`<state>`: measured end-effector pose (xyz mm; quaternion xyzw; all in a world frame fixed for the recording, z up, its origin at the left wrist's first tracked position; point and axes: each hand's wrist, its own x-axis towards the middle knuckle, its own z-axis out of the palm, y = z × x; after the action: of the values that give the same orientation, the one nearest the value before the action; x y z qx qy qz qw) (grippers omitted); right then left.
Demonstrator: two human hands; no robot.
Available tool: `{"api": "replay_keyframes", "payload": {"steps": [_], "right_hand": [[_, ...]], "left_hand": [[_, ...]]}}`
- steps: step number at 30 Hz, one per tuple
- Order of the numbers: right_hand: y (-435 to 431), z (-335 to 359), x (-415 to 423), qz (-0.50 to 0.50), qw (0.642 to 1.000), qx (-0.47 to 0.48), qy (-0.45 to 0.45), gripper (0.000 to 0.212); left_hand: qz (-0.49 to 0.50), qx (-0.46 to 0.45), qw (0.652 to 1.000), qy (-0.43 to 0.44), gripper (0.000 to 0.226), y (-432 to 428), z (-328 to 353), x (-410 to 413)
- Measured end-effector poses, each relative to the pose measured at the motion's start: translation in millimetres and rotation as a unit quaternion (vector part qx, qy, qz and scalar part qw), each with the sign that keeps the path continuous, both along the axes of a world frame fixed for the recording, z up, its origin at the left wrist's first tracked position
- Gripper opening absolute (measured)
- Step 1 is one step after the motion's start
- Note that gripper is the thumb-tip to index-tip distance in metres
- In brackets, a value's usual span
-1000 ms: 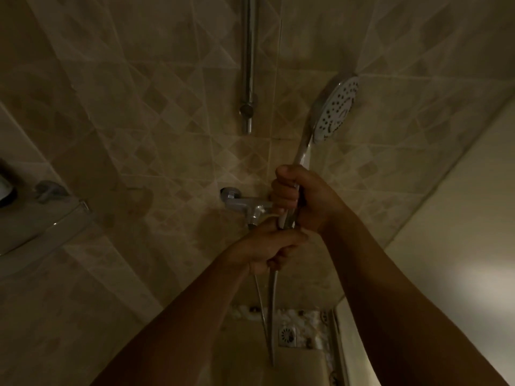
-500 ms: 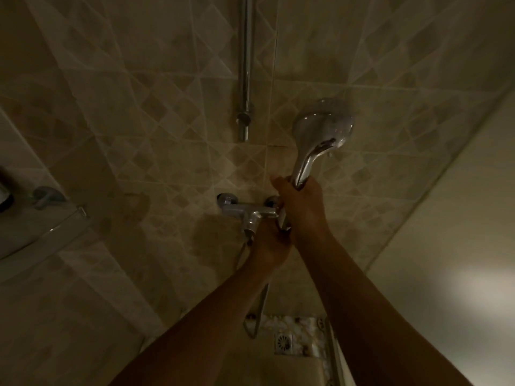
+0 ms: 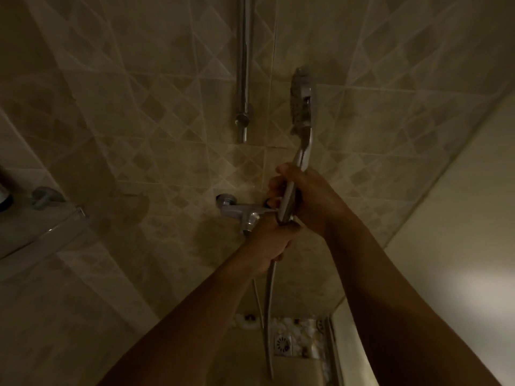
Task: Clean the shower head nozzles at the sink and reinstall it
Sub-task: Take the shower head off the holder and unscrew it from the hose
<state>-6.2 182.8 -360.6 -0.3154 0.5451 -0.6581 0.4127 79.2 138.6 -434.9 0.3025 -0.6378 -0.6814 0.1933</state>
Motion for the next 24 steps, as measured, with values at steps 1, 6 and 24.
{"api": "replay_keyframes", "payload": {"steps": [1,6,24], "right_hand": [[-1,-3,5,-0.045,0.998,0.029,0.017,0.022],[-3,-19,31,-0.168,0.983,0.043,0.056,0.042],[15,6,-16,0.125,0.985,-0.044,-0.113,0.027]], "left_hand": [[0.060,-0.039,0.997,-0.001,0.020,2,0,-4],[0.142,-0.184,0.972,-0.027,0.018,6,-15,-3],[-0.135,0.075,0.988,0.002,0.027,1,5,-1]]}}
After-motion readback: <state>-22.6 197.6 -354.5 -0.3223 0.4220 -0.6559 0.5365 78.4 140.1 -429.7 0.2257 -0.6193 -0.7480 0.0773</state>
